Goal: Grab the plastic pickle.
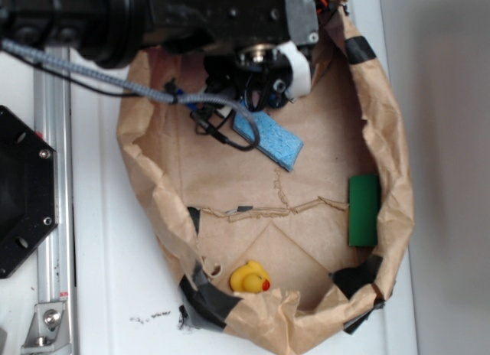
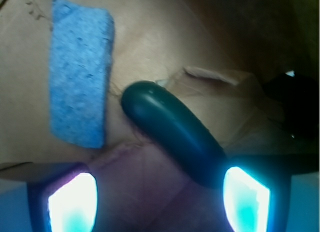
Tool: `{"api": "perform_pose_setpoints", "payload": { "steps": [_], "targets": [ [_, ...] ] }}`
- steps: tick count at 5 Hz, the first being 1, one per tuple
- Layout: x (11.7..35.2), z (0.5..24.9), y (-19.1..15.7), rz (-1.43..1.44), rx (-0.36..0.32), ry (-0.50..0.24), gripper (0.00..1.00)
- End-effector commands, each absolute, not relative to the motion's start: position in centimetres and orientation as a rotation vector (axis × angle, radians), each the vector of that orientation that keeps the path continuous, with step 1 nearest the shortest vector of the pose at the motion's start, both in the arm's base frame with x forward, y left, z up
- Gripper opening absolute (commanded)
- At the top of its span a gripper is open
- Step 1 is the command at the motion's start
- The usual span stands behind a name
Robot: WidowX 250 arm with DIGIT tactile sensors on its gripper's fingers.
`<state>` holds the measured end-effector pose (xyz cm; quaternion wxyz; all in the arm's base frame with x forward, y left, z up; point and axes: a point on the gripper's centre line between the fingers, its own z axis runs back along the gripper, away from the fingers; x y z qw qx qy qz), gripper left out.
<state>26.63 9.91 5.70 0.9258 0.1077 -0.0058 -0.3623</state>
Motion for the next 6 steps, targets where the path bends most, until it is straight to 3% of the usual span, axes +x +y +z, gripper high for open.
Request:
{"api": "perform_pose_setpoints", "payload": {
  "steps": [1,2,4,5,6],
  "targets": [
    [27.9,3.4,8.6,-0.783,0.237,-0.012,1.00],
    [27.9,3.0,8.1,-0.742,0.232,-0.016,0.00],
    [27.6,3.1,7.9,-0.749,0.237,-0.019,0.00],
    [27.5,3.6,7.7,-0.750,0.229,-0.032,0.61],
    [27.4,5.0,7.8,-0.747,0.219,-0.083,1.00]
  ]
}}
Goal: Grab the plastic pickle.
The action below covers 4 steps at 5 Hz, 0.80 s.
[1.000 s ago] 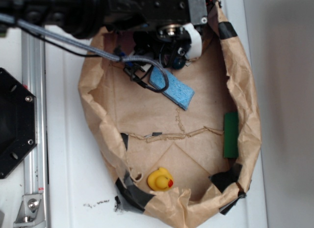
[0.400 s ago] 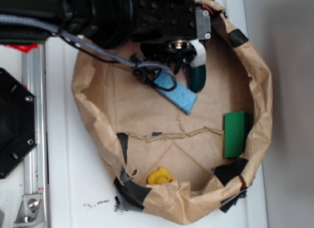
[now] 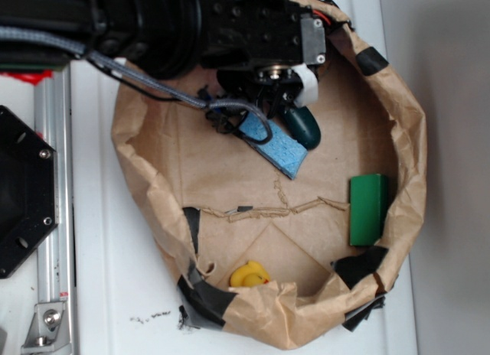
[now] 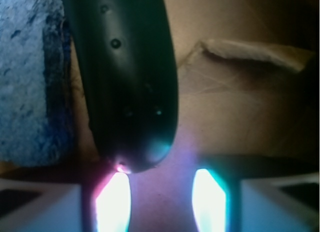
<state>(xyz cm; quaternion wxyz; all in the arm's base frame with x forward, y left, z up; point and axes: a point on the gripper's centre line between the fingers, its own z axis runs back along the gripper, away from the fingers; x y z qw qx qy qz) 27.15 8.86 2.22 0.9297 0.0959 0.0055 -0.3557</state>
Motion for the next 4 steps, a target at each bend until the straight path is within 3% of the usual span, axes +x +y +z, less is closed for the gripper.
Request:
{"api": "perform_pose_setpoints", "payload": {
  "steps": [1,3,4],
  "targets": [
    [27.2,5.8,7.6,-0.747,0.208,-0.113,1.00],
    [27.1,7.2,6.0,-0.775,0.190,-0.174,1.00],
    [27.7,6.2,5.3,-0.768,0.173,-0.187,1.00]
  ]
}}
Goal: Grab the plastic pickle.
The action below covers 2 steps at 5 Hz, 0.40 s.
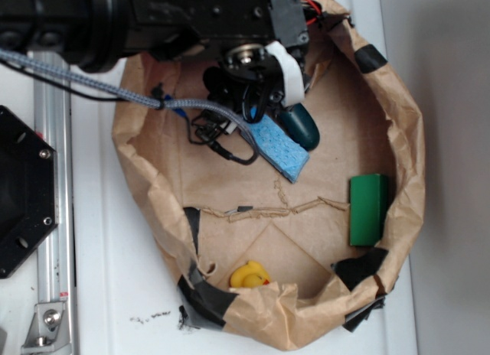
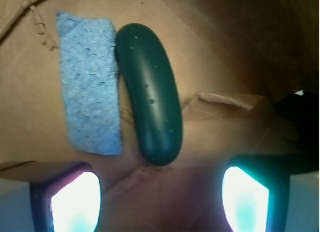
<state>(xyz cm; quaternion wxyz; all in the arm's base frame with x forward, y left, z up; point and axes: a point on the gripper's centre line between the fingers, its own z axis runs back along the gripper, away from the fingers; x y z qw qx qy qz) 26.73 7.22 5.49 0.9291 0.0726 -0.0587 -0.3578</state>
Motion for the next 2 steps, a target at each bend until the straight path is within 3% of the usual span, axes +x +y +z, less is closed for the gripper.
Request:
{"api": "perform_pose_setpoints", "payload": {
  "steps": [1,2],
  "targets": [
    [28.56,5.46,5.27,-0.746,0.146,-0.214,1.00],
    [29.18,4.56,5.18,-0.750,0.138,-0.201,1.00]
  ]
}}
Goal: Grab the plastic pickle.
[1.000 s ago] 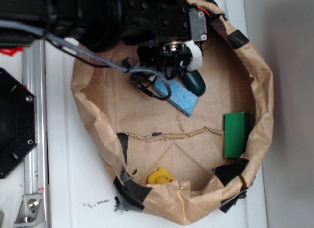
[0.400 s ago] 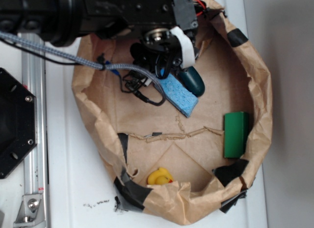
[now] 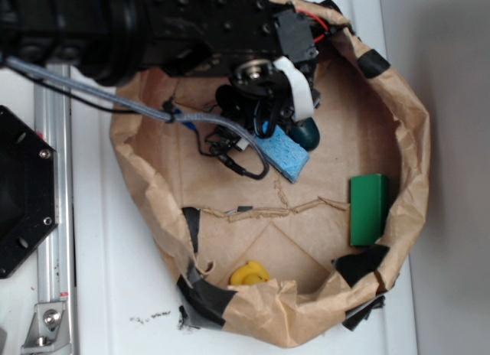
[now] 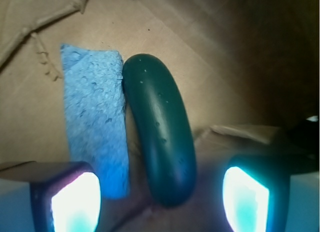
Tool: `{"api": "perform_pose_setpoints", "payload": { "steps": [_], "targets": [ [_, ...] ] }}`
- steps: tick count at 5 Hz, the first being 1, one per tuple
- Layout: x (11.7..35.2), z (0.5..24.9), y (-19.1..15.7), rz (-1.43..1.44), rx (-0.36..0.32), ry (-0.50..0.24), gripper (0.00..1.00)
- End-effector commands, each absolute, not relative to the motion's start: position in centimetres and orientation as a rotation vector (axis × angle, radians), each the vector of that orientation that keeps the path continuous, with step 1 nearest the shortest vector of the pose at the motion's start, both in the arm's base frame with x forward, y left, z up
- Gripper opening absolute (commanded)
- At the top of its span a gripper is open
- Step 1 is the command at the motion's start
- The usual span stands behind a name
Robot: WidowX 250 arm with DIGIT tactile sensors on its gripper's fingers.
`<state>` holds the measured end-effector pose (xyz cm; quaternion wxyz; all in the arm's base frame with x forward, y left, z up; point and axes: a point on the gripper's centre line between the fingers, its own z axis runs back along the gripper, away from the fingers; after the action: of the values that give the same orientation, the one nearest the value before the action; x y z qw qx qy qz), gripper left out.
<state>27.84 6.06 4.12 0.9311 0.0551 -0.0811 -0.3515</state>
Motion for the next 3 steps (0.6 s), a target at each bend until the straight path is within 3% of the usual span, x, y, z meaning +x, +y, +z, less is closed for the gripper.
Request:
{"api": "perform_pose_setpoints", "payload": {
  "steps": [1,3],
  "targets": [
    [29.8,3.9,5.2,-0.746,0.148,-0.189,1.00],
    [30.7,2.6,4.5,-0.781,0.101,-0.164,1.00]
  ]
}}
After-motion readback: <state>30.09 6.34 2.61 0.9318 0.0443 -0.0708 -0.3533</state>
